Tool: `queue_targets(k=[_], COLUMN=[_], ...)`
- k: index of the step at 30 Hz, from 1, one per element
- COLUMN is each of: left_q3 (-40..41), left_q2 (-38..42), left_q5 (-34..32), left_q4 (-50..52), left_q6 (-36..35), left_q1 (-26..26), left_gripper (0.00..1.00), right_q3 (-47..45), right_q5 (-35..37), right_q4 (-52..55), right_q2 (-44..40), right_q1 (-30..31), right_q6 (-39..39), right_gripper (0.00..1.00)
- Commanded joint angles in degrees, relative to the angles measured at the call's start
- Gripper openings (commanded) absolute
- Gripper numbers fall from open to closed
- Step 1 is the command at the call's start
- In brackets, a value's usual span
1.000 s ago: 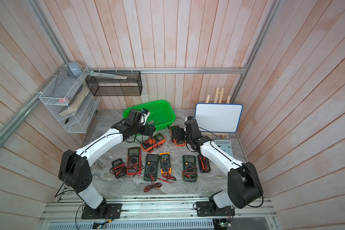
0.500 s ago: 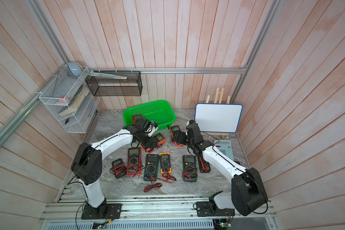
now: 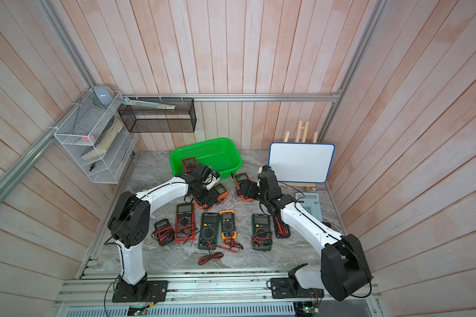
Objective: Put the multimeter into the basket
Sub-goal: Pick up the multimeter from the center of the board.
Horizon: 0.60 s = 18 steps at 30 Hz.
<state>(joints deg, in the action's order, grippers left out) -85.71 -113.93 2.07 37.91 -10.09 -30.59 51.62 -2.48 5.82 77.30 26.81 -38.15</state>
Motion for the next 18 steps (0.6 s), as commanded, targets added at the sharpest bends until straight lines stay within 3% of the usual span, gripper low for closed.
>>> queue_targets(k=[1, 18], left_q3=[-2.0, -1.8], left_q2=[-1.6, -5.9], left_q5=[-2.2, 1.7], left_q4=[-0.5, -2.1], left_q6=[-1.6, -0.8], left_q1=[0.4, 1.4], left_gripper=[1.00, 1.00], right_q3=[0.8, 3.4], right_q5=[0.1, -0.6], right_q4=[-0.8, 1.0], right_q2=[1.4, 1.5], right_q1=[-0.2, -2.2], right_q6=[-0.5, 1.1], right_gripper=[0.96, 0.96])
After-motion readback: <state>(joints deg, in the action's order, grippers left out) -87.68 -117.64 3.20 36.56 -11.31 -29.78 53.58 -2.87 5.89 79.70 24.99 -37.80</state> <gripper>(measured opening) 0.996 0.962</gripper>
